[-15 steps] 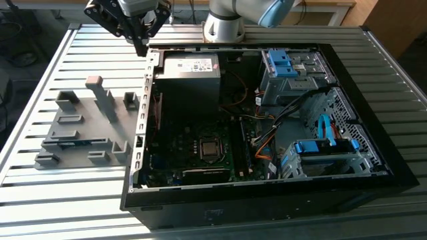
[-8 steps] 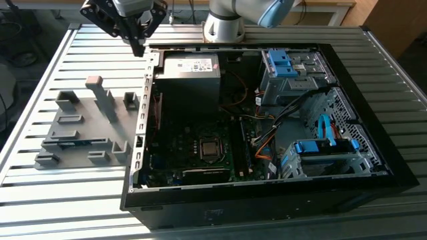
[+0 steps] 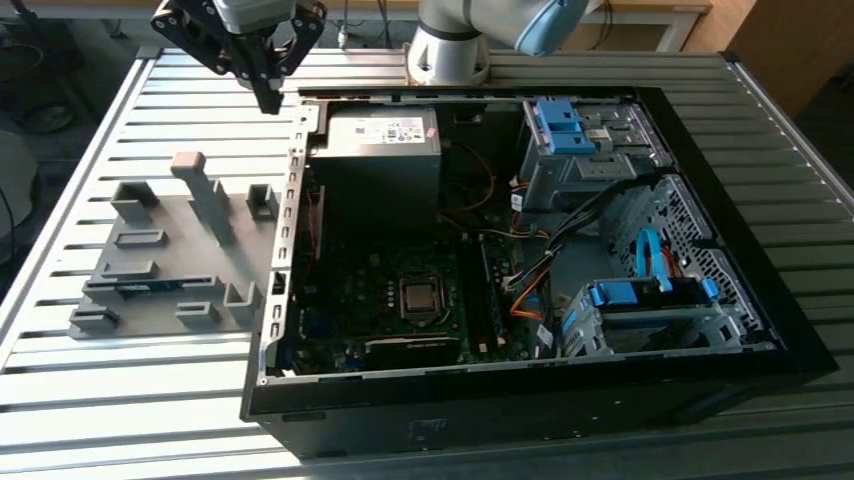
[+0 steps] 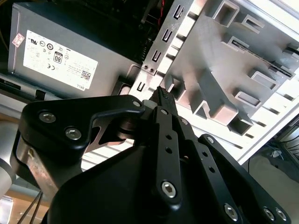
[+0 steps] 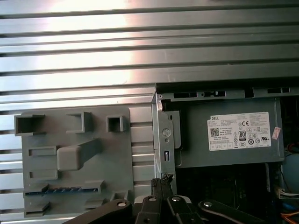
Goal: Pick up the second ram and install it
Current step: 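Reach for the second ram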
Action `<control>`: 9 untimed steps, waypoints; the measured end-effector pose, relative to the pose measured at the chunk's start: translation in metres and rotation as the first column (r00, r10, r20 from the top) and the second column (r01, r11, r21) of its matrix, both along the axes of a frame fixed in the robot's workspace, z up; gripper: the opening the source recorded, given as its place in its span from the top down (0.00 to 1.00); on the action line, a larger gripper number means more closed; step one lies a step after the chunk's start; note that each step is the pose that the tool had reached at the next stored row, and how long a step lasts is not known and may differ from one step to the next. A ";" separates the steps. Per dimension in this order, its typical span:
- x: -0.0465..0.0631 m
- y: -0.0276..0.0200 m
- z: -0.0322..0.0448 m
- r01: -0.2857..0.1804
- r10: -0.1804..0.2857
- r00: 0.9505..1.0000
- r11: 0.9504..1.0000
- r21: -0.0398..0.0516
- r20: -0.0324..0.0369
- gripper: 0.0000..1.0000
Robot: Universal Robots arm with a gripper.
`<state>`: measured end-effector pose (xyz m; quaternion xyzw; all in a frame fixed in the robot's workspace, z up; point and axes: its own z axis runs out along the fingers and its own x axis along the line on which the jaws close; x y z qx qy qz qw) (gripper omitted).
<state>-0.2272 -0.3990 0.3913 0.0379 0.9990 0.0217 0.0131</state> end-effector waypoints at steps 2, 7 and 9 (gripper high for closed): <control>-0.001 0.0000 -0.0001 0.000 0.000 1.000 1.000 0.000 0.000 0.89; -0.005 0.0000 -0.0003 0.000 0.000 1.000 1.000 0.000 0.000 0.89; -0.006 0.0000 -0.0004 0.000 0.000 1.000 1.000 0.000 0.000 0.89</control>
